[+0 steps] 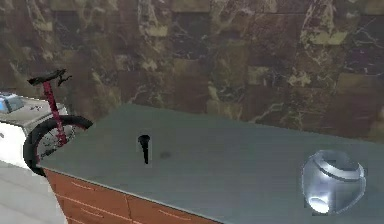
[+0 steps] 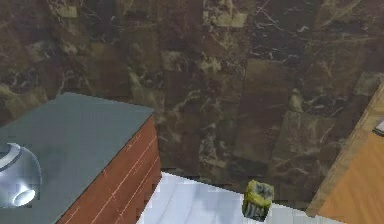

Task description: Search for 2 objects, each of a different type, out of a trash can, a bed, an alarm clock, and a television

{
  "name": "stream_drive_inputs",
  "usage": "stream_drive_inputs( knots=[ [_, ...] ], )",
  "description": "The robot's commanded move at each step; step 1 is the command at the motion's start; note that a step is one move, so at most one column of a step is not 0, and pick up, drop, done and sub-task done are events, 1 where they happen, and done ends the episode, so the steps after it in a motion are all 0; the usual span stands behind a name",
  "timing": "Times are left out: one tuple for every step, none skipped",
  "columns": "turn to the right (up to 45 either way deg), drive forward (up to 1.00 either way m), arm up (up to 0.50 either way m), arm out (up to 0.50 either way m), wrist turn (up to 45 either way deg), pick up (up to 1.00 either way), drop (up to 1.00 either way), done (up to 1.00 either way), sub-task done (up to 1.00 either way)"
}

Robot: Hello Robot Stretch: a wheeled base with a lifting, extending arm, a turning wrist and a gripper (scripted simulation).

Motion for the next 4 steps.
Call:
stream_drive_inputs(
  knots=[
    [-45.0, 0.0, 0.0, 0.0, 0.0, 0.0, 0.0, 0.0, 0.0],
    [-15.0, 0.0, 0.0, 0.0, 0.0, 0.0, 0.0, 0.0, 0.0],
    [0.0, 1.0, 0.0, 0.0, 0.0, 0.0, 0.0, 0.0, 0.0],
    [-24.0, 0.0, 0.0, 0.0, 0.0, 0.0, 0.0, 0.0, 0.0]
  ],
)
